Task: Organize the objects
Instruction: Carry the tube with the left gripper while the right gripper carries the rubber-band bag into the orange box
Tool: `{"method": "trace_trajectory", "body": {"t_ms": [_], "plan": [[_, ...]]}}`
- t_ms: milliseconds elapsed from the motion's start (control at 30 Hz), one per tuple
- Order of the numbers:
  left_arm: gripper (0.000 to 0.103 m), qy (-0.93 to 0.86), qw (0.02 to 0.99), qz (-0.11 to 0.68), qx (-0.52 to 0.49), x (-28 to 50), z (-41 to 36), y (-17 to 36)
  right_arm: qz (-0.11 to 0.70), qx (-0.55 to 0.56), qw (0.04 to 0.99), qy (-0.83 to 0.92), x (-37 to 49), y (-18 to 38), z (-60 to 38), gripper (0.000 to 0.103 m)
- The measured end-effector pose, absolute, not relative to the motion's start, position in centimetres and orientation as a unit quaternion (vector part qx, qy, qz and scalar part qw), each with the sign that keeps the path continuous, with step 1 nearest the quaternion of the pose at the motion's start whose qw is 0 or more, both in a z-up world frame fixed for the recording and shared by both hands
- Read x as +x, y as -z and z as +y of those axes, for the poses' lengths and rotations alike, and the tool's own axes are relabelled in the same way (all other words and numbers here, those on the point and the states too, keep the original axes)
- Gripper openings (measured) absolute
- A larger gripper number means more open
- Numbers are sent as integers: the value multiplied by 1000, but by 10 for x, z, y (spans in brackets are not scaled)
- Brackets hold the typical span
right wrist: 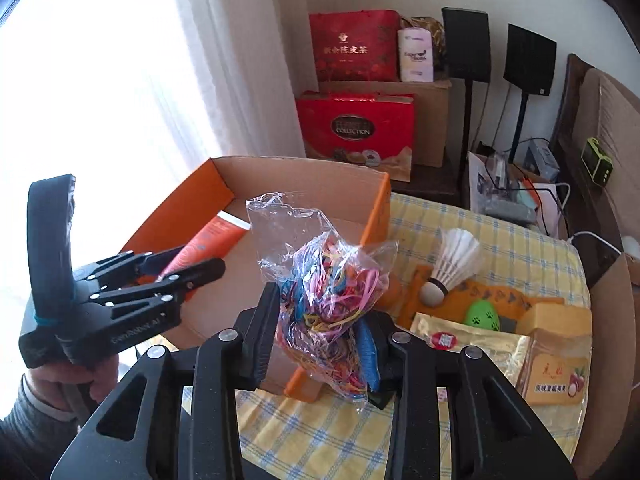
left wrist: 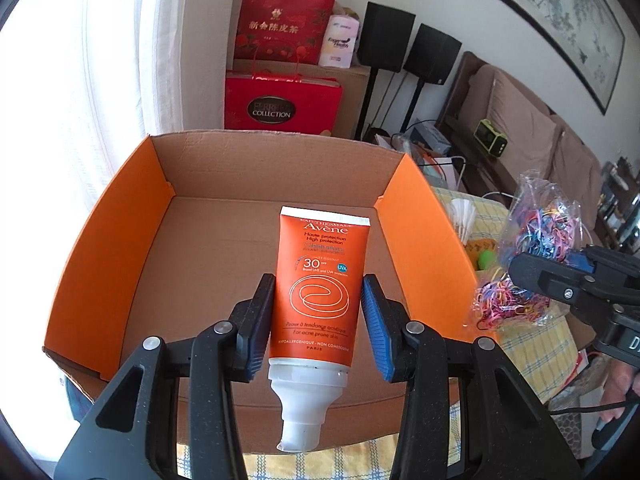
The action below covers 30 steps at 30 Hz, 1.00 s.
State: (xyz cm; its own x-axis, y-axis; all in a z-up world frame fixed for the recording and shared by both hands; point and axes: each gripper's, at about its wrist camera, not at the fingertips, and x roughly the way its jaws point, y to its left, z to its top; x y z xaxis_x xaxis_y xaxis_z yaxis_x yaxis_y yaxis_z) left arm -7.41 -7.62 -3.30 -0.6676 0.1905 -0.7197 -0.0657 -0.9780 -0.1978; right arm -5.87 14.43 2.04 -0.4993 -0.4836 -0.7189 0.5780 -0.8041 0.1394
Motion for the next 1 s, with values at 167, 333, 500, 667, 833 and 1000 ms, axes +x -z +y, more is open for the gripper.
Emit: {"method": "trace_trajectory", "body": {"t_ms": [167,333,500,667,833,1000], "plan": [[40,-906,62,-85,-411,-78,-79,46,55,412,327,849,-69,-10,122,31],[40,-904,52,-94,-414,-80,-87,54,50,443,349,824,-75,12,106,31],[40,-901,41,-100,-420,-84,-94,61,62,460,341,817,-75,30,97,33],[40,-899,44,-98,-424,-86,-93,64,70,451,332,826,-74,26,101,34],[40,-898,50,-90,-428,-89,-84,66,70,427,309,847,-74,10,116,35],[40,-896,40,-71,-437,-93,-73,68,51,415,299,858,-72,-5,138,43]]}}
